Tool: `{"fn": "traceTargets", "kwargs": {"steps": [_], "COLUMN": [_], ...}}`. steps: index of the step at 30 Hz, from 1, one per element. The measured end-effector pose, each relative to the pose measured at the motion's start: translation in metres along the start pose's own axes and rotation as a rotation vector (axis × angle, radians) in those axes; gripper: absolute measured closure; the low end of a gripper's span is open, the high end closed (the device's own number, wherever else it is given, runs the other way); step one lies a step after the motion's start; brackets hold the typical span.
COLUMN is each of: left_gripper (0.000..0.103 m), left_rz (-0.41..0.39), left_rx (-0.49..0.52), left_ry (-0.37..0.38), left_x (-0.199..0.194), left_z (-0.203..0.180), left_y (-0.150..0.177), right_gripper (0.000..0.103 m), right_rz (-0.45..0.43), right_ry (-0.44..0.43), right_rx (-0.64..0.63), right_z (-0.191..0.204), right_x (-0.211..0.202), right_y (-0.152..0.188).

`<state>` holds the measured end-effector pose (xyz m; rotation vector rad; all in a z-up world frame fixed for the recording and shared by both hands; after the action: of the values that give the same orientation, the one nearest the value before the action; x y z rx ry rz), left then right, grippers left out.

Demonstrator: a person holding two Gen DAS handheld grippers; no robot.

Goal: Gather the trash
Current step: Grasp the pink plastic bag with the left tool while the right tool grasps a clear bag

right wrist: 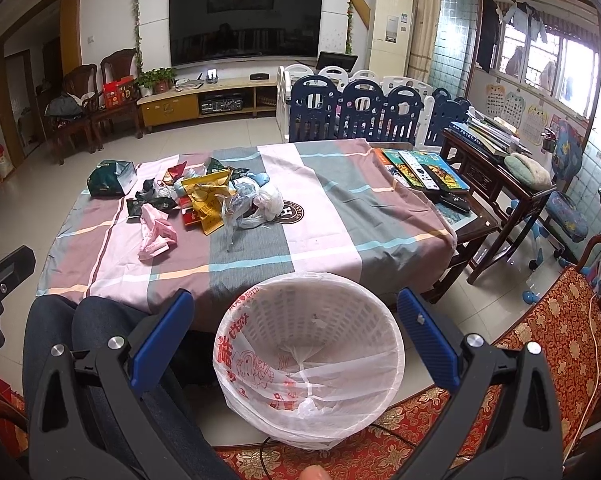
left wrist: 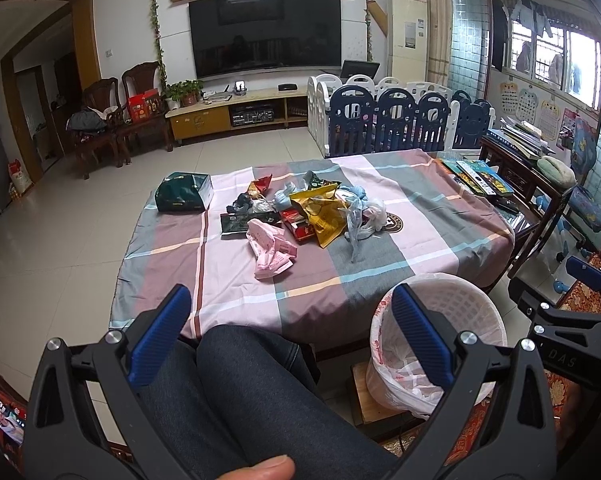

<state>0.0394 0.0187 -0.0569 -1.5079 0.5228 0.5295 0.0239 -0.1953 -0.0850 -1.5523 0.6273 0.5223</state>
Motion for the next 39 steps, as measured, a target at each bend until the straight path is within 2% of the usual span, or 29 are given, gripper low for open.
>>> {"fn": "traceTargets", "kwargs": {"steps": [2, 3, 4, 5, 7, 10, 11, 13, 14, 15, 17, 19, 20, 21, 23, 25, 28, 29, 30, 32, 33, 36, 39], "left_gripper": [0.003, 0.003, 0.003, 0.003, 0.003, 0.003, 0.003, 0.010, 0.019, 0.029, 0.041, 0.041, 0.036, 0.025, 0.015, 0.013, 0.013, 0.021, 0.041, 0.060, 0.066, 0.070, 0.070], "left_rz": [0.005, 0.000, -0.016, -0.037, -0.051, 0.023, 0.048, 0.097, 0.123, 0.154, 0.214, 0.261, 0.291, 0.312, 0.331, 0.354, 0.443, 0.466, 0.487, 0.535, 0.522, 0.504, 0.473], "left_rx": [0.002, 0.006, 0.010, 0.013, -0.007, -0.109, -0.135, -0.168, -0.179, -0.189, -0.216, -0.243, -0.261, -0.273, -0.280, -0.251, -0.185, -0.162, -0.149, -0.161, -0.182, -0.168, -0.202], "left_ry": [0.003, 0.008, 0.009, -0.004, -0.047, -0.053, -0.057, -0.058, -0.060, -0.057, -0.033, -0.007, 0.020, 0.042, 0.079, 0.077, 0.036, 0.016, 0.009, 0.051, 0.071, 0.049, 0.029], "left_x": [0.004, 0.007, 0.012, 0.018, 0.039, 0.086, 0.101, 0.134, 0.149, 0.166, 0.200, 0.231, 0.249, 0.264, 0.294, 0.324, 0.371, 0.386, 0.396, 0.407, 0.405, 0.392, 0.372], "left_z": [0.002, 0.003, 0.007, 0.013, 0.030, 0.068, 0.079, 0.098, 0.105, 0.110, 0.118, 0.119, 0.116, 0.111, 0.100, 0.087, 0.068, 0.065, 0.063, 0.063, 0.067, 0.076, 0.093], "left_y": [-0.001, -0.004, -0.006, -0.010, -0.021, -0.028, -0.028, -0.026, -0.023, -0.020, -0.013, -0.010, -0.011, -0.013, -0.020, -0.025, -0.020, -0.016, -0.013, -0.003, -0.002, 0.001, 0.005], "right_gripper": [0.003, 0.003, 0.003, 0.003, 0.003, 0.005, 0.011, 0.023, 0.030, 0.033, 0.034, 0.034, 0.034, 0.034, 0.034, 0.034, 0.033, 0.032, 0.030, 0.028, 0.027, 0.026, 0.026], "right_rz": [0.000, -0.013, -0.023, -0.014, 0.044, 0.102, 0.115, 0.131, 0.145, 0.157, 0.170, 0.194, 0.212, 0.238, 0.271, 0.286, 0.288, 0.290, 0.291, 0.290, 0.289, 0.297, 0.317], "right_ry": [0.033, 0.080, 0.120, 0.122, 0.057, -0.008, -0.022, -0.020, -0.034, -0.052, -0.070, -0.063, -0.067, -0.081, -0.106, -0.108, -0.106, -0.111, -0.117, -0.138, -0.146, -0.179, -0.214], "right_rx": [0.002, 0.002, -0.006, -0.017, 0.007, 0.072, 0.092, 0.094, 0.090, 0.086, 0.067, 0.047, 0.050, 0.064, 0.095, 0.104, 0.111, 0.119, 0.125, 0.128, 0.120, 0.097, 0.113], "right_z": [-0.001, -0.003, -0.004, -0.002, 0.000, 0.002, 0.004, 0.013, 0.018, 0.024, 0.036, 0.044, 0.047, 0.048, 0.052, 0.055, 0.057, 0.057, 0.059, 0.064, 0.069, 0.085, 0.097], "right_x": [0.002, 0.003, 0.008, 0.018, 0.046, 0.081, 0.096, 0.111, 0.121, 0.131, 0.146, 0.167, 0.176, 0.187, 0.206, 0.221, 0.244, 0.252, 0.260, 0.276, 0.285, 0.314, 0.345], "right_y": [-0.002, -0.004, -0.007, -0.009, -0.012, -0.017, -0.020, -0.026, -0.028, -0.029, -0.030, -0.029, -0.028, -0.027, -0.028, -0.030, -0.041, -0.045, -0.049, -0.058, -0.064, -0.076, -0.085]}}
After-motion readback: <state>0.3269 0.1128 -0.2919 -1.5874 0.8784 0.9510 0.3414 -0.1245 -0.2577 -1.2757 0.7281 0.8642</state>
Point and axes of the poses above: each gripper's, at about its wrist camera, not at the fingertips, and x roughly the way its jaws point, z to its left, y to its underside, the point moved 5 cm from there along x, roughly the way its jaws point, and after that the axes turned 4 degrees about -x, right-handed, at the moved point
